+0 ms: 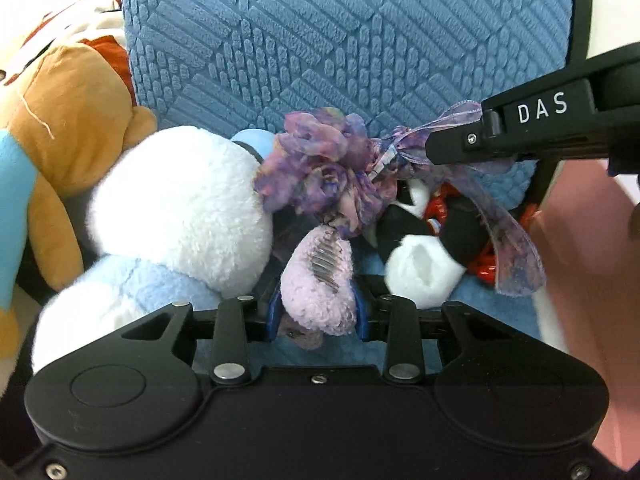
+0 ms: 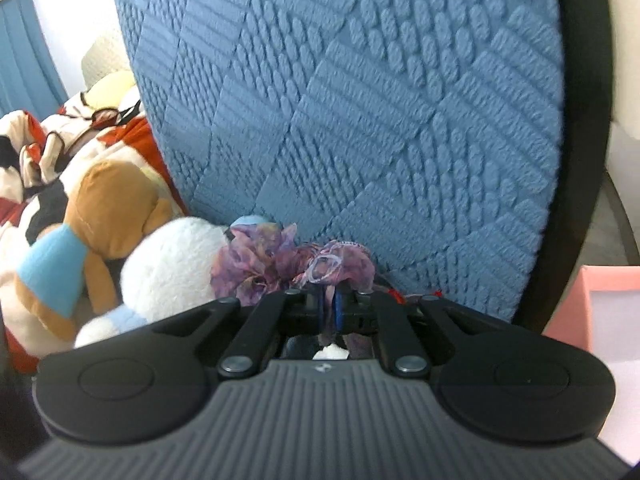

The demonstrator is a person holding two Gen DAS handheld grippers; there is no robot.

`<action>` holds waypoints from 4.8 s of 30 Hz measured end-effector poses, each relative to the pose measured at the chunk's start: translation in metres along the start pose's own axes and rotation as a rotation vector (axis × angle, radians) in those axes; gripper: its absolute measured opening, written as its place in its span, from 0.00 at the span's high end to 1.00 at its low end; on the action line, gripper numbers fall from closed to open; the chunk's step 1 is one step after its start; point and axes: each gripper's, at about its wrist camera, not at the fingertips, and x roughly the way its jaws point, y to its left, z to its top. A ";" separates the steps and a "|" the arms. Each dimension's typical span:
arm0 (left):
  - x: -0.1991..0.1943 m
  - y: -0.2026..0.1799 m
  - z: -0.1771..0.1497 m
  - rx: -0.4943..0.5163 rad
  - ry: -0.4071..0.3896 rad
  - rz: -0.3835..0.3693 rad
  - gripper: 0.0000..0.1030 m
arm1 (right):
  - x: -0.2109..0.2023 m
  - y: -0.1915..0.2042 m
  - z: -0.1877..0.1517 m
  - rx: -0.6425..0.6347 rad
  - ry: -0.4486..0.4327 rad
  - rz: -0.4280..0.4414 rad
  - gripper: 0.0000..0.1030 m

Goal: Organize objects
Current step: 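Grasp the pink bunny with the left tool while the right tool approaches the purple scrunchie, then close the right tool on the purple sheer scrunchie and lift it, then regrip the purple scrunchie with the right tool while the left tool holds the bunny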

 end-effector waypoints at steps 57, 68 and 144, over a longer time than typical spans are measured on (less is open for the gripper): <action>-0.102 0.095 -0.026 -0.409 0.031 -0.232 0.69 | 0.041 0.052 -0.024 -0.260 0.051 -0.088 0.21; -0.088 0.094 -0.026 -0.413 0.051 -0.242 0.69 | 0.066 0.057 -0.031 -0.335 0.028 -0.128 0.28; -0.106 0.091 -0.056 -0.468 0.088 -0.194 0.69 | -0.069 0.127 -0.169 -0.197 0.136 0.011 0.22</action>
